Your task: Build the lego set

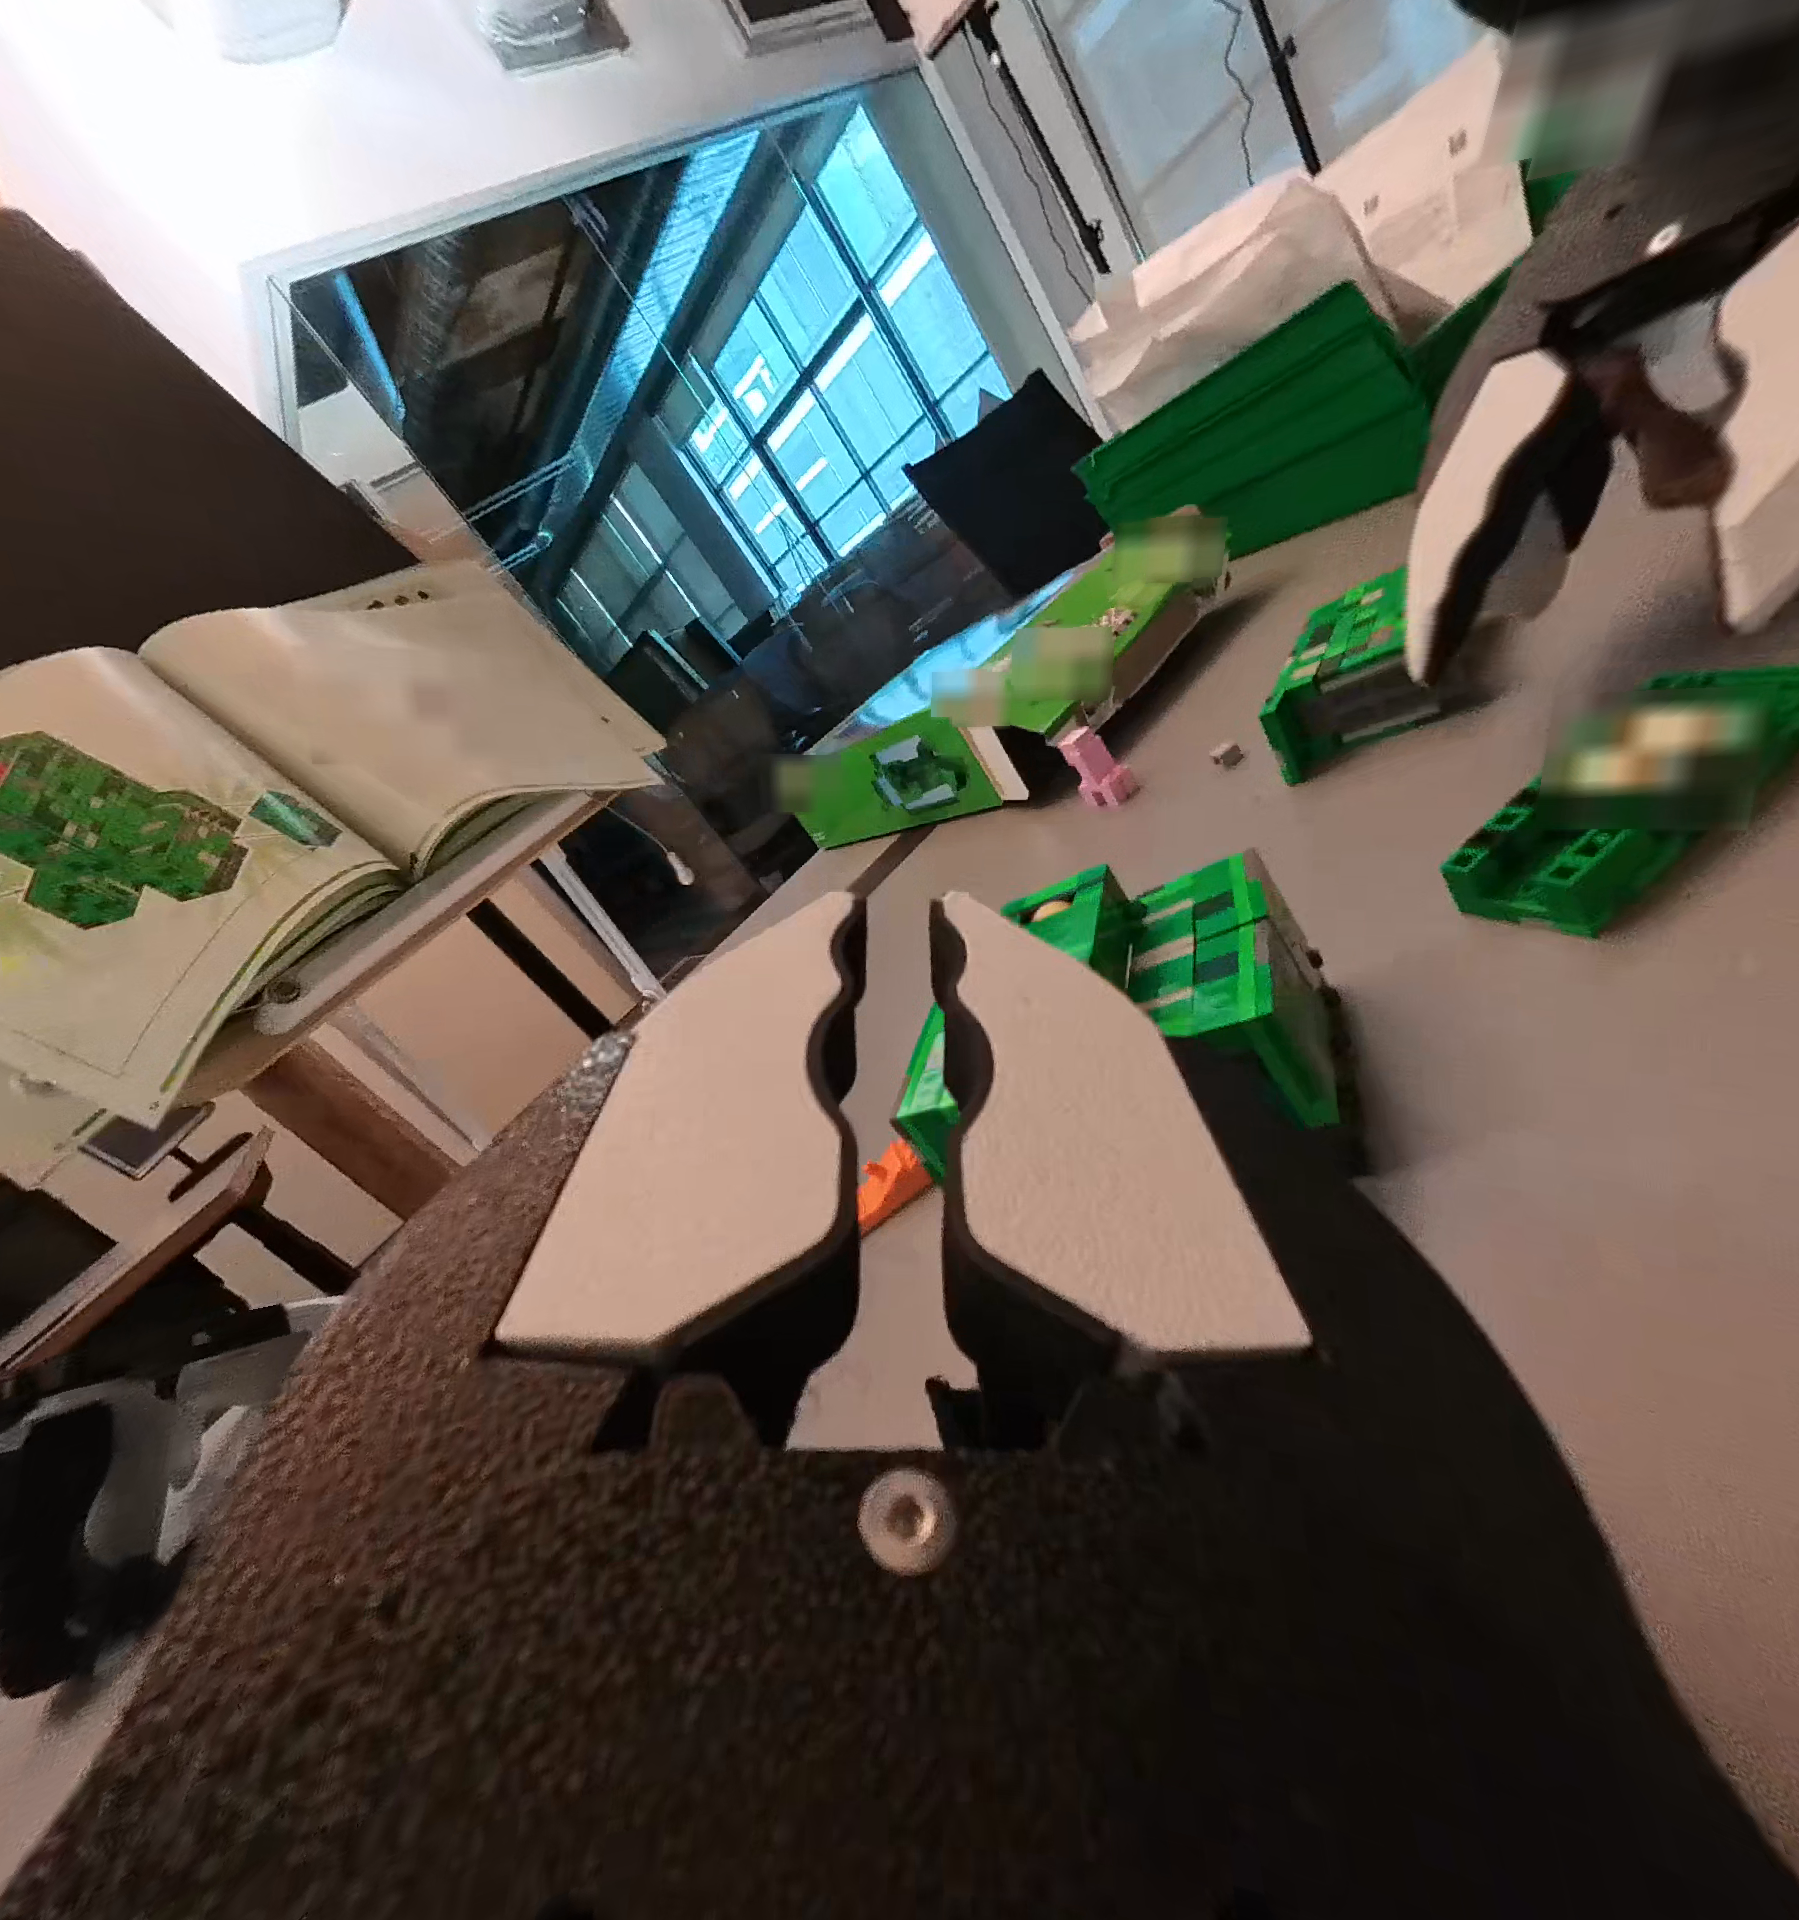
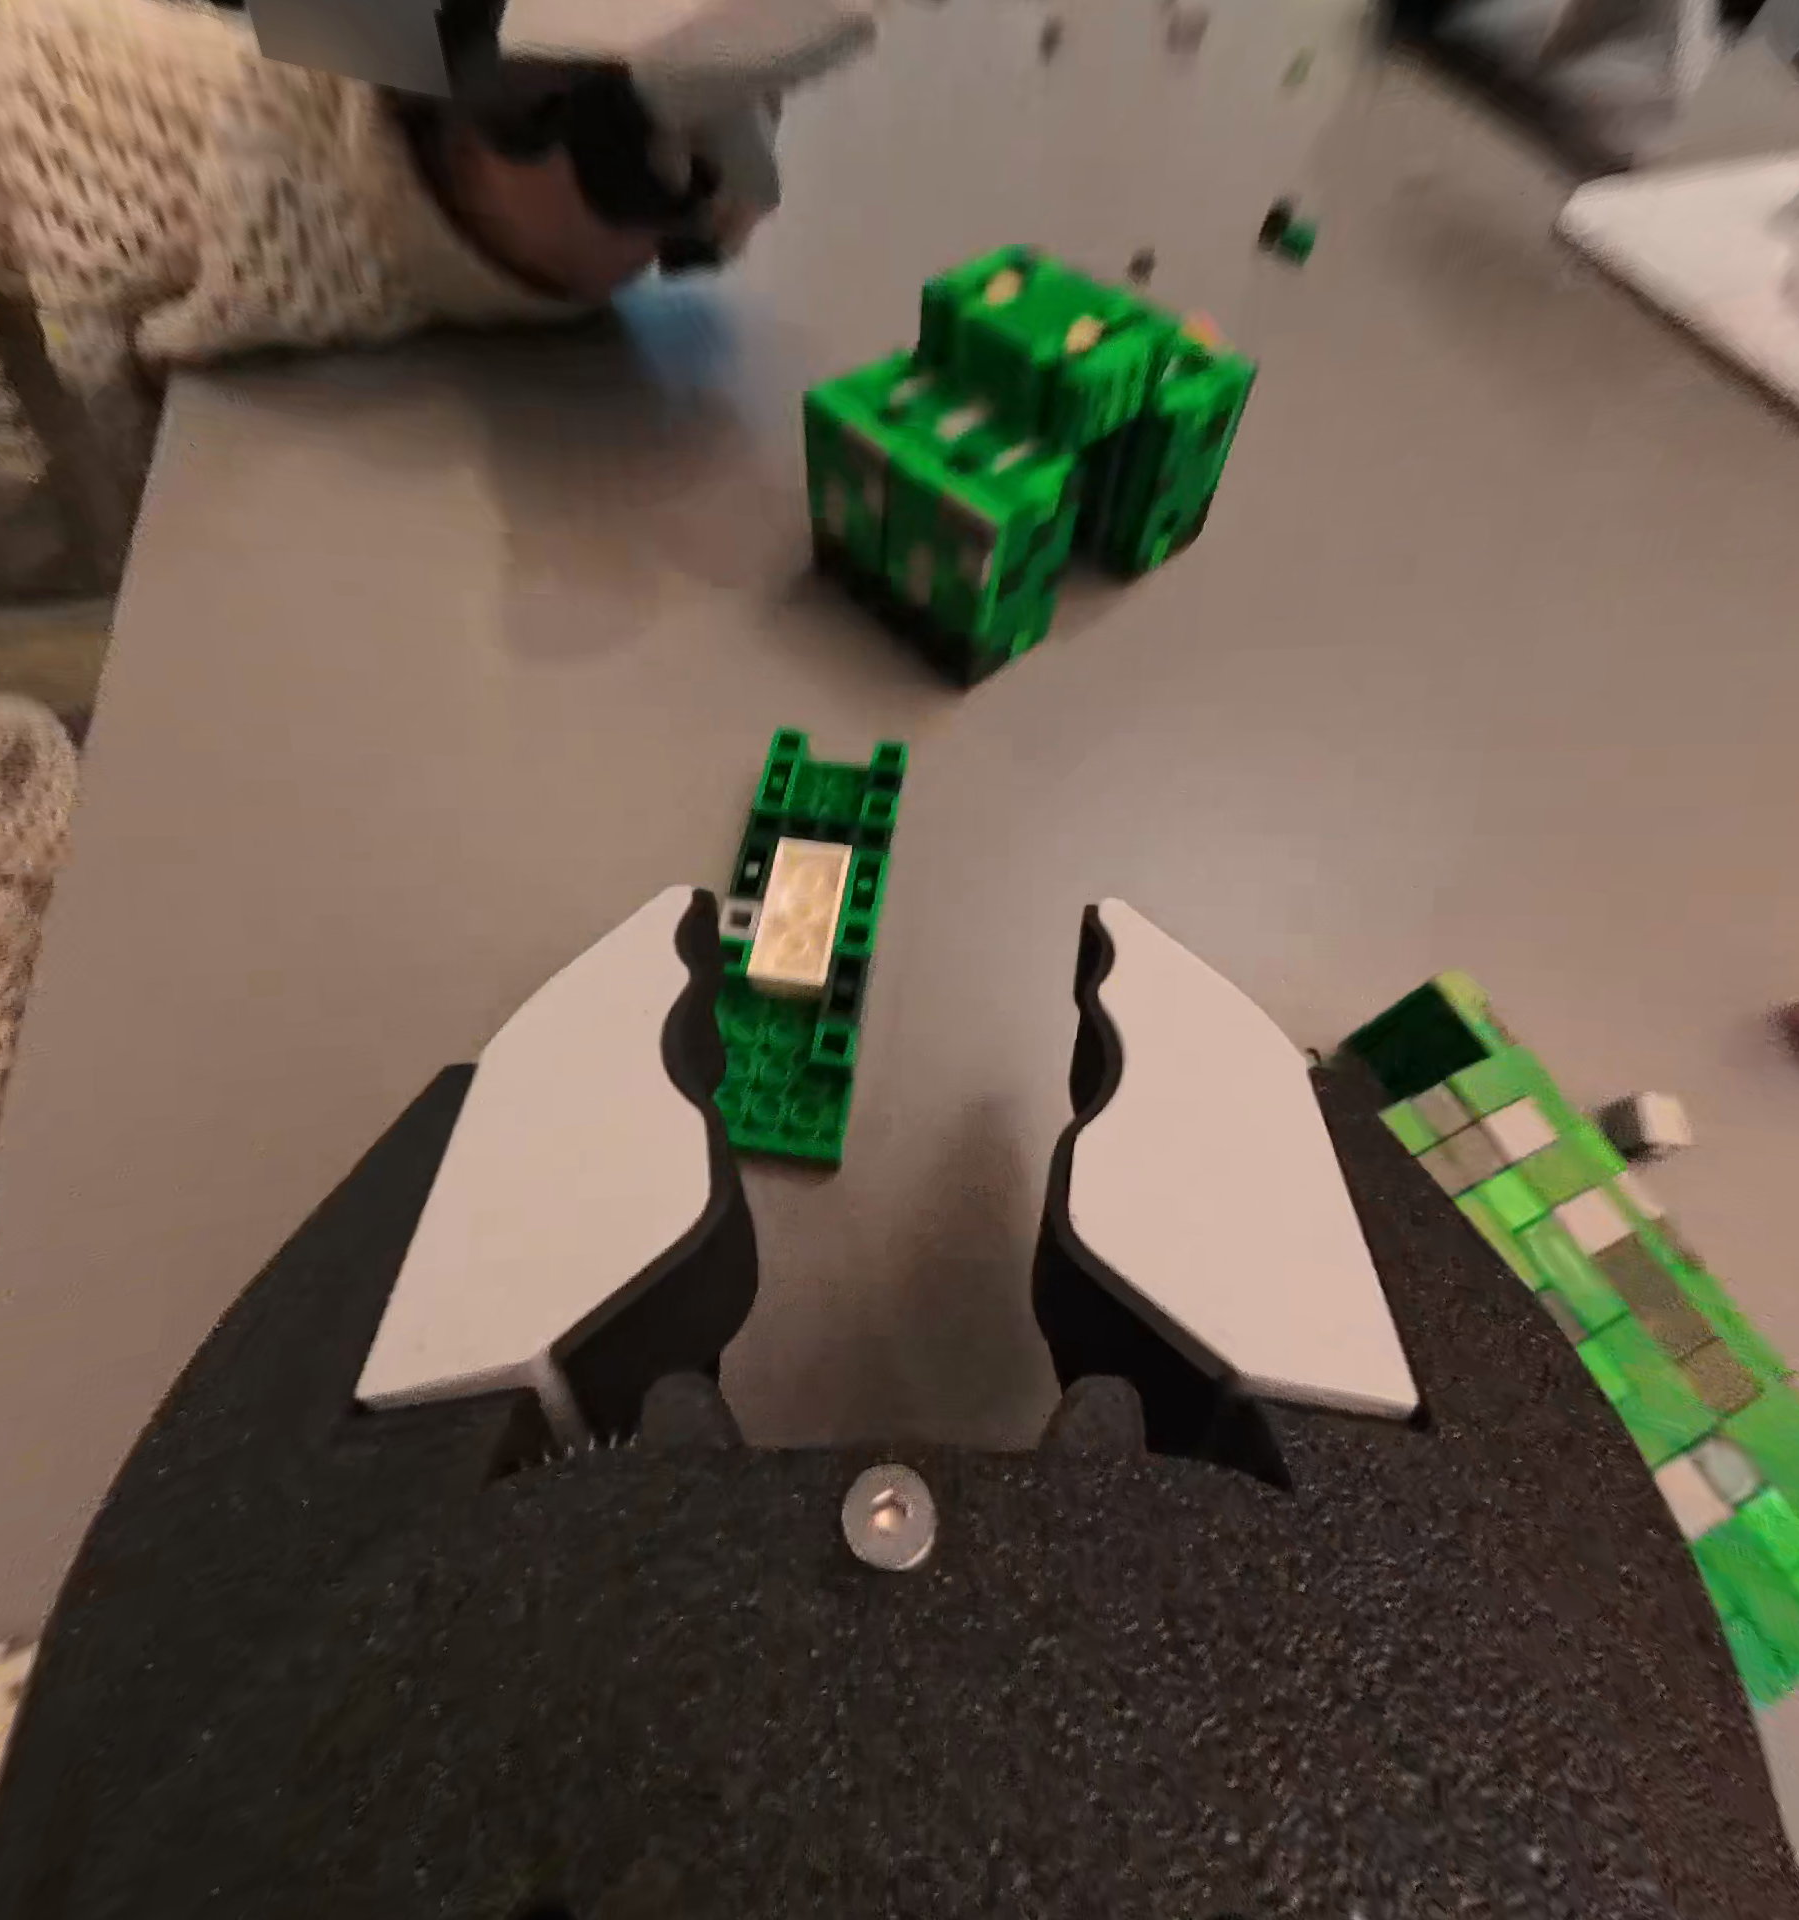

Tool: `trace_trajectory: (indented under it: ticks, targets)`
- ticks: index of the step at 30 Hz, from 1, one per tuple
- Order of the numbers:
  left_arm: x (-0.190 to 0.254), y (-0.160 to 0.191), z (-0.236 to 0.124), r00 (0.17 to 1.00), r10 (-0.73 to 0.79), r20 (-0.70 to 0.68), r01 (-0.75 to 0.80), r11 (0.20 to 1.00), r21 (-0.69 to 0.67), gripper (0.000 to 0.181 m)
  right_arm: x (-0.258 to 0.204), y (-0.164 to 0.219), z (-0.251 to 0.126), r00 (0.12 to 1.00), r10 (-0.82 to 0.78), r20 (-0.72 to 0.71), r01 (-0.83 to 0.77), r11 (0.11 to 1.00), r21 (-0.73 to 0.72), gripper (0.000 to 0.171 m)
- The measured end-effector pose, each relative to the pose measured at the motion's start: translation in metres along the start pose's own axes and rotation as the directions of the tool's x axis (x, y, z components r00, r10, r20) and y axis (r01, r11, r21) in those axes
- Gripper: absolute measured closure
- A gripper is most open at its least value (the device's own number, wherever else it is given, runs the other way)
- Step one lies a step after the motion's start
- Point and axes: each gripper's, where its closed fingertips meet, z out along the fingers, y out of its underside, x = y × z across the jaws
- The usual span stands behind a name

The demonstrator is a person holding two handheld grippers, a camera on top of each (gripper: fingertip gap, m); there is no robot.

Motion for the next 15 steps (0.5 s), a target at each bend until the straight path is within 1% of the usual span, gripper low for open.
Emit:
trace_trajectory:
  ticks: [3, 5, 7, 12, 15]
  targets:
    - [-0.004, 0.002, -0.001, 1.0, -0.011, 0.014, 0.011, 1.0, -0.004, 0.171, -0.009, 0.014, 0.0, 1.0, 0.003, 0.024, -0.001, 0.995, -0.101, 0.108]
    - [-0.008, 0.001, -0.001, 0.999, -0.026, 0.022, 0.026, 1.0, 0.002, 0.171, -0.016, 0.018, -0.003, 0.999, 0.01, 0.046, -0.005, 0.993, -0.119, 0.112]
    - [-0.009, 0.0, -0.002, 0.999, -0.023, 0.026, 0.023, 1.0, 0.005, 0.172, -0.019, 0.027, -0.005, 0.999, 0.022, 0.036, -0.016, 0.989, -0.15, 0.112]
    - [0.003, -0.003, -0.001, 0.999, 0.035, -0.008, -0.035, 0.999, 0.004, 0.174, -0.026, 0.039, -0.001, 1.0, 0.0, 0.014, 0.002, 0.981, -0.192, 0.11]
    - [0.011, -0.002, -0.001, 0.995, 0.09, -0.031, -0.09, 0.996, -0.004, 0.175, -0.031, 0.037, 0.003, 1.0, -0.01, 0.015, 0.013, 0.982, -0.191, 0.109]
